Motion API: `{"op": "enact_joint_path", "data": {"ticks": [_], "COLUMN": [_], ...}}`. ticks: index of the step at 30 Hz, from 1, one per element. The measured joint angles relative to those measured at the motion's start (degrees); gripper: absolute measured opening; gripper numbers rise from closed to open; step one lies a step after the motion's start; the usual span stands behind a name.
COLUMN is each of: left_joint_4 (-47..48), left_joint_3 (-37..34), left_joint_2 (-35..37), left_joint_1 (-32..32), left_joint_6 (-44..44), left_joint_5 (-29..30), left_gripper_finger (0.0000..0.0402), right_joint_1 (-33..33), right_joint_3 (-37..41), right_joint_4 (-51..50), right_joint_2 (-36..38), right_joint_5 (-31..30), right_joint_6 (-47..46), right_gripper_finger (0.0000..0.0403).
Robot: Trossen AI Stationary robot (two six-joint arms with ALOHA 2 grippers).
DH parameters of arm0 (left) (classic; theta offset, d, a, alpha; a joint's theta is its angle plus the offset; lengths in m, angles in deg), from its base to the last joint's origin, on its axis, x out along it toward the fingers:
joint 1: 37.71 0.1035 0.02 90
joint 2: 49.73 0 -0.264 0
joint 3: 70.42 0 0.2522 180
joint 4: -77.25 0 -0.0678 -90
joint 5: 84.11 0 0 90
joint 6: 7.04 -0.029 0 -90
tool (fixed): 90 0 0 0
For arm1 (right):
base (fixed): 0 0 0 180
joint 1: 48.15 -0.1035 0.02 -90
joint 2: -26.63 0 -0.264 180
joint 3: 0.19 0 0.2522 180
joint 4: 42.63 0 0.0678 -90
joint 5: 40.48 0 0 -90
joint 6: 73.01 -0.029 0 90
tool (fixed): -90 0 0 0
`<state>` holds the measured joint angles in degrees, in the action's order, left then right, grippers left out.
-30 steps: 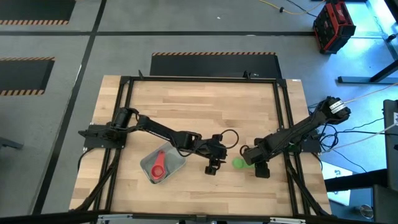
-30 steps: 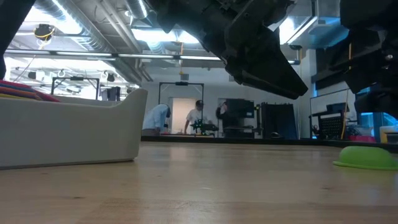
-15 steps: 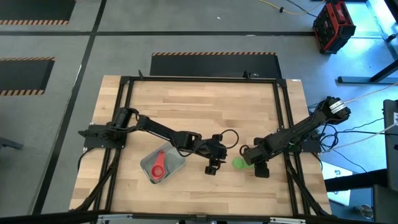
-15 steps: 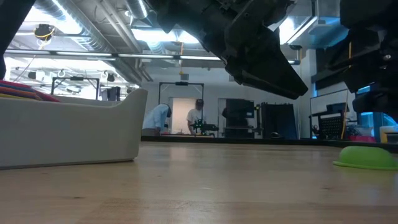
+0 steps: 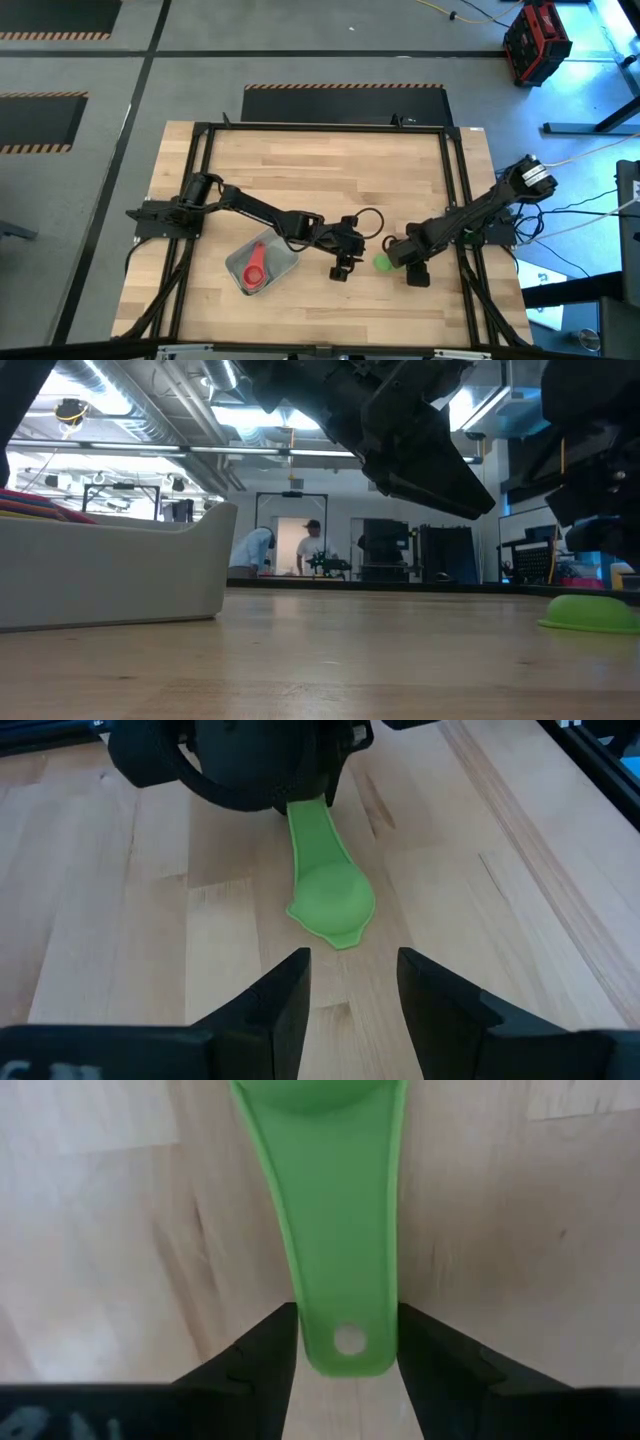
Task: Nest measuring cups in basket
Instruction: Stack the green measuring cup on the red measuring cup in the gray bin
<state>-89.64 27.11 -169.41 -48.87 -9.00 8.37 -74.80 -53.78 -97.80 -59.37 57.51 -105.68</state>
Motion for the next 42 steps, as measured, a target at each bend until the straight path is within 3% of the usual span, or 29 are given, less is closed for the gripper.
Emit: {"op": "enact_joint_path", "data": {"ticks": [30, 40, 42], "left_joint_4": [-0.02, 1.76, 5.76], "left_joint_3": [0.00, 0.11, -0.12], "left_joint_2": [0.00, 2.59, 4.21], "left_joint_1": [-0.02, 0.01, 0.03], "left_joint_6": [-0.13, -1.51, -1.86], "left_joint_5": [0.00, 0.00, -0.02], "left_gripper_finger": [0.0144, 0.0144, 0.0144], "right_joint_1": [0.02, 0.08, 0.02], "right_joint_3": [0.02, -3.26, -3.64], "right_joint_4": [-0.19, 0.66, -0.02], "right_joint_2": [-1.33, -1.68, -1.65], "right_joint_5": [-0.14, -4.99, -6.71], "right_joint_6": [1.33, 1.95, 2.27], "right_gripper_finger": [0.0138, 0.0136, 0.0136]}}
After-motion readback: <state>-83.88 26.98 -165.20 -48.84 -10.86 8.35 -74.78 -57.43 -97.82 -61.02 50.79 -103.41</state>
